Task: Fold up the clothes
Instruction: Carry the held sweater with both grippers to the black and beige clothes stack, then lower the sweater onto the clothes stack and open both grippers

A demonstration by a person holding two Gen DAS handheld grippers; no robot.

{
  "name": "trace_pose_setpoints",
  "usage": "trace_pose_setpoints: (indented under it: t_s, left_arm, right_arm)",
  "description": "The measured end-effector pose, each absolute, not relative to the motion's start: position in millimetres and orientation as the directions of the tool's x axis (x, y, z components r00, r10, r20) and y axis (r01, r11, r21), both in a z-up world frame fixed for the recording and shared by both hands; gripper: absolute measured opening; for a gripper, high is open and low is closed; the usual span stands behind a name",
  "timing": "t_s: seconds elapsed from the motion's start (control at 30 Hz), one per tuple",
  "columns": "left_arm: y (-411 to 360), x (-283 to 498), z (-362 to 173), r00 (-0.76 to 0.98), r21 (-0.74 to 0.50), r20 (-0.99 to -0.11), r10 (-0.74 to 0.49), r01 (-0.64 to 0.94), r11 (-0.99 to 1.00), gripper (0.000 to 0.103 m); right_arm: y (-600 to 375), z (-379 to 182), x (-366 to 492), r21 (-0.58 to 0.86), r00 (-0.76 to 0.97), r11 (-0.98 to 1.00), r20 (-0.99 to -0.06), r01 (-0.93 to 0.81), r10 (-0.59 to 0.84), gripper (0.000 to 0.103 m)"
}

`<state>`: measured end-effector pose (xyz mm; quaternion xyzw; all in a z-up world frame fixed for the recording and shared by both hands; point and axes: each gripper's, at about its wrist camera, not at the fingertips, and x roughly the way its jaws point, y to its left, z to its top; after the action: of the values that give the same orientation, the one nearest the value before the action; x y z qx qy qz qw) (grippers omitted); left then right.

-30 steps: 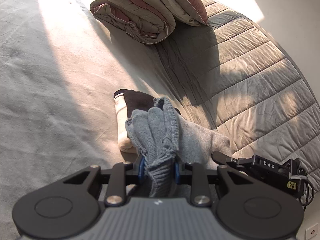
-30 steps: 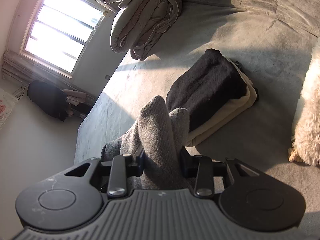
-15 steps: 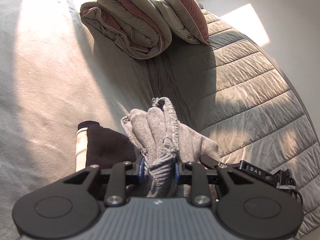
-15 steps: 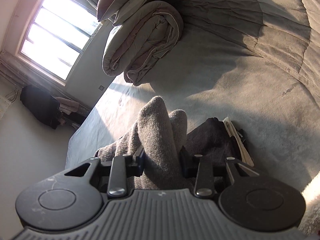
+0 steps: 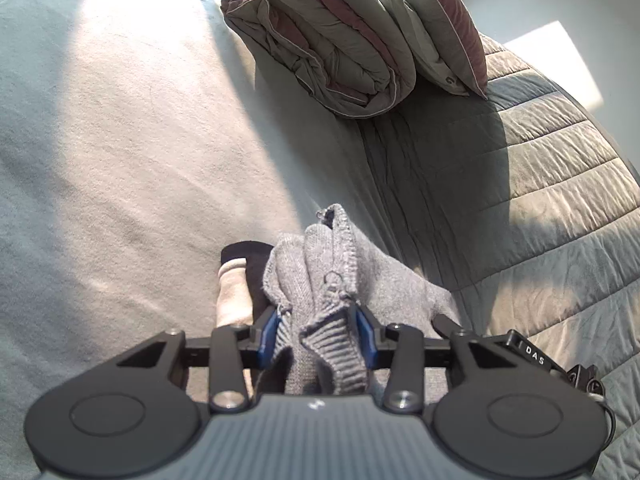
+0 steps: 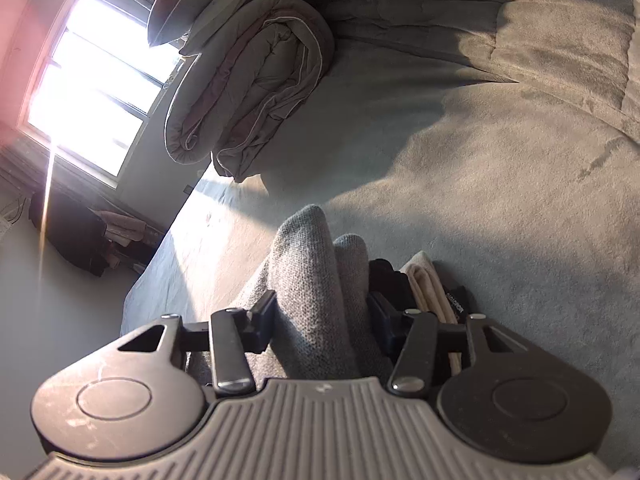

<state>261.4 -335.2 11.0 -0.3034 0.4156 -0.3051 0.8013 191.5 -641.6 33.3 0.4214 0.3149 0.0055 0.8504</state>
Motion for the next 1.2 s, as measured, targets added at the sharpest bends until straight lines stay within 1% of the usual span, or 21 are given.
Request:
trace_pose_setpoints:
  t_s: [0.07, 0.13, 0.2, 0.27, 0.3, 0.33, 0.37, 0.4, 0.43, 0.47, 0.5, 0.53, 0.6, 0.73, 0.8, 0.87, 1.0, 1.07, 1.1, 1.17, 1.2]
  left_arm:
    - [-334.4, 261.6, 23.8, 0.496, -0.69, -0.491, -0.716, 0.281, 0.667, 0.045]
    - [-330.1, 262.1, 40.5, 0.567, -0.637, -0.468, -0.678, 0.315, 0.703, 0.048]
    - [-327.4, 263.6, 54.8, 0.628, -0.603, -0.429, -0.65, 0.337, 0.723, 0.048]
    - [-331.7, 264.7, 63.9, 0.666, -0.573, -0.401, -0.629, 0.353, 0.739, 0.047]
    - [-336.8, 263.8, 65.7, 0.677, -0.555, -0.39, -0.624, 0.368, 0.746, 0.045]
    - [-343.1, 262.3, 66.5, 0.683, -0.533, -0.381, -0.623, 0.389, 0.752, 0.039]
    - [-349.3, 260.8, 67.2, 0.689, -0.511, -0.371, -0.623, 0.409, 0.756, 0.037]
    - [-356.0, 259.2, 66.2, 0.69, -0.486, -0.365, -0.624, 0.43, 0.76, 0.035]
    - [-363.0, 257.6, 63.8, 0.689, -0.461, -0.363, -0.627, 0.452, 0.764, 0.033]
    - [-369.0, 256.8, 59.7, 0.687, -0.439, -0.369, -0.626, 0.465, 0.769, 0.03]
    - [-374.1, 256.8, 54.5, 0.684, -0.421, -0.381, -0.622, 0.471, 0.775, 0.028]
    - [-377.6, 257.2, 48.2, 0.681, -0.41, -0.395, -0.617, 0.471, 0.781, 0.027]
    - [-379.3, 260.0, 35.0, 0.679, -0.409, -0.417, -0.604, 0.453, 0.792, 0.024]
    - [-376.1, 263.0, 15.6, 0.671, -0.44, -0.404, -0.621, 0.453, 0.775, 0.023]
    - [-377.9, 260.0, 10.9, 0.67, -0.441, -0.392, -0.631, 0.464, 0.768, 0.023]
    - [-382.6, 254.3, 9.8, 0.684, -0.413, -0.385, -0.619, 0.472, 0.779, 0.023]
    - [-384.3, 248.4, 22.2, 0.696, -0.385, -0.401, -0.596, 0.462, 0.799, 0.024]
    - [-381.1, 246.5, 34.0, 0.688, -0.391, -0.416, -0.594, 0.455, 0.8, 0.033]
    - [-379.4, 244.4, 40.2, 0.684, -0.391, -0.424, -0.593, 0.453, 0.801, 0.038]
    - [-377.5, 238.6, 53.5, 0.675, -0.373, -0.449, -0.585, 0.454, 0.809, 0.04]
    - [-376.7, 234.3, 60.1, 0.671, -0.358, -0.463, -0.58, 0.456, 0.814, 0.044]
  right_arm:
    - [-639.8, 44.8, 185.2, 0.686, 0.814, 0.691, -0.524, 0.23, 0.25, 0.055]
    - [-638.8, 62.1, 177.3, 0.622, 0.836, 0.755, -0.513, 0.208, 0.192, 0.055]
    - [-636.9, 79.9, 169.8, 0.559, 0.869, 0.806, -0.479, 0.195, 0.122, 0.055]
    - [-629.8, 97.1, 165.0, 0.475, 0.905, 0.862, -0.423, 0.177, 0.047, 0.055]
    - [-623.6, 102.6, 164.8, 0.432, 0.915, 0.885, -0.404, 0.176, 0.016, 0.055]
    - [-615.1, 106.3, 166.0, 0.379, 0.923, 0.91, -0.386, 0.169, -0.011, 0.055]
    - [-607.0, 105.8, 168.3, 0.339, 0.929, 0.928, -0.37, 0.156, -0.021, 0.054]
    - [-598.9, 105.1, 170.8, 0.299, 0.935, 0.944, -0.354, 0.142, -0.029, 0.049]
    - [-591.2, 101.1, 174.5, 0.263, 0.939, 0.957, -0.343, 0.124, -0.028, 0.042]
    - [-585.5, 95.5, 178.7, 0.238, 0.94, 0.964, -0.341, 0.119, -0.031, 0.039]
    - [-581.8, 89.3, 182.7, 0.222, 0.938, 0.968, -0.344, 0.119, -0.036, 0.034]
    - [-580.3, 80.6, 187.5, 0.212, 0.935, 0.969, -0.353, 0.124, -0.042, 0.025]
    - [-582.8, 63.3, 195.4, 0.205, 0.92, 0.967, -0.386, 0.153, -0.064, 0.021]
    - [-594.1, 29.2, 202.1, 0.205, 0.88, 0.954, -0.465, 0.218, -0.101, 0.017]
    - [-599.3, 17.6, 198.4, 0.229, 0.876, 0.945, -0.472, 0.234, -0.103, 0.016]
    - [-602.6, 10.6, 193.6, 0.261, 0.879, 0.934, -0.466, 0.244, -0.099, 0.016]
    - [-597.0, 23.7, 187.3, 0.267, 0.888, 0.93, -0.445, 0.252, -0.113, 0.017]
    - [-592.8, 37.9, 182.4, 0.257, 0.894, 0.932, -0.43, 0.256, -0.127, 0.026]
    - [-590.0, 45.1, 178.9, 0.245, 0.894, 0.935, -0.427, 0.256, -0.133, 0.028]
    - [-584.7, 58.9, 171.1, 0.224, 0.892, 0.94, -0.428, 0.259, -0.144, 0.028]
    - [-582.3, 65.3, 166.6, 0.217, 0.89, 0.941, -0.432, 0.261, -0.147, 0.031]
